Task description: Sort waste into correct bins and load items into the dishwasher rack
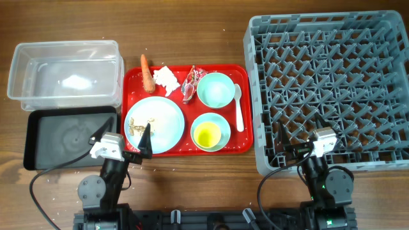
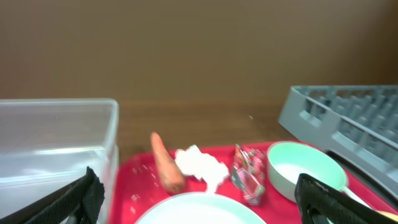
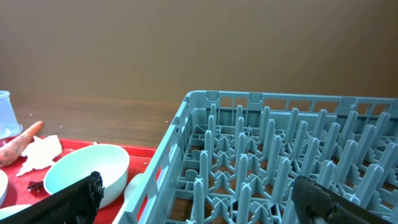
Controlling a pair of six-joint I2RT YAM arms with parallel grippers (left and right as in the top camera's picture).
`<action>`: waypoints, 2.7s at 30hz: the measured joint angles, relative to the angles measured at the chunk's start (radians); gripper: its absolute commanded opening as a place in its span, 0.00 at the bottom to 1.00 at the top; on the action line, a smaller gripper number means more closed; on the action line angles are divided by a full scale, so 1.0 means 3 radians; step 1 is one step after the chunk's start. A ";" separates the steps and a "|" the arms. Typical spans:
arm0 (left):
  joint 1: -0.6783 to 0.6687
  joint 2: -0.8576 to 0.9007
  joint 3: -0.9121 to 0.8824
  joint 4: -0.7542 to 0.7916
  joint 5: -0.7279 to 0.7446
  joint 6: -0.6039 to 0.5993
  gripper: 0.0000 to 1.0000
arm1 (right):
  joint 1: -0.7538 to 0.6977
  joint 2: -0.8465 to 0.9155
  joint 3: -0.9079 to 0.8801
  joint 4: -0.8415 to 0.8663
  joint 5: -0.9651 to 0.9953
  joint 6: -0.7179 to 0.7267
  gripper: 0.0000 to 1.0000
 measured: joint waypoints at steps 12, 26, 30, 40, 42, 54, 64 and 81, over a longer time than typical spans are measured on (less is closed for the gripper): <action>0.0000 0.0001 -0.0010 0.0249 0.0690 0.0027 1.00 | 0.0000 0.0003 0.0001 0.0384 -0.0038 0.0872 1.00; 0.0004 0.1799 0.2331 -0.1078 0.0664 -0.0796 1.00 | 0.0000 0.1488 0.2391 -0.1352 -0.0205 0.0659 1.00; 0.0004 0.2889 0.3499 -0.1846 0.0746 -0.0838 1.00 | 0.0000 0.2595 0.3296 -0.2171 -0.0362 0.0633 1.00; -0.0423 0.3951 0.4135 -0.2918 0.1017 -0.1094 0.71 | 0.0000 0.3919 0.3844 -0.2595 -0.1050 0.0626 1.00; -0.0933 0.4153 0.4136 -0.3263 0.0549 -0.1119 0.66 | 0.0000 0.3923 0.3850 -0.2572 -0.0998 0.0679 1.00; -0.2258 0.5351 0.4136 -0.3415 -0.0661 -0.1286 0.42 | 0.0000 0.3923 0.3853 -0.2626 -0.0788 0.0753 1.00; -0.2258 0.5576 0.4049 -0.3291 -0.0661 -0.1287 0.04 | 0.0000 0.3923 0.3853 -0.2626 -0.0696 0.0753 1.00; -0.0865 0.5019 0.5001 -0.3595 0.0975 -0.1175 0.04 | -0.0004 0.3923 0.3854 -0.2580 -0.1007 0.0748 0.96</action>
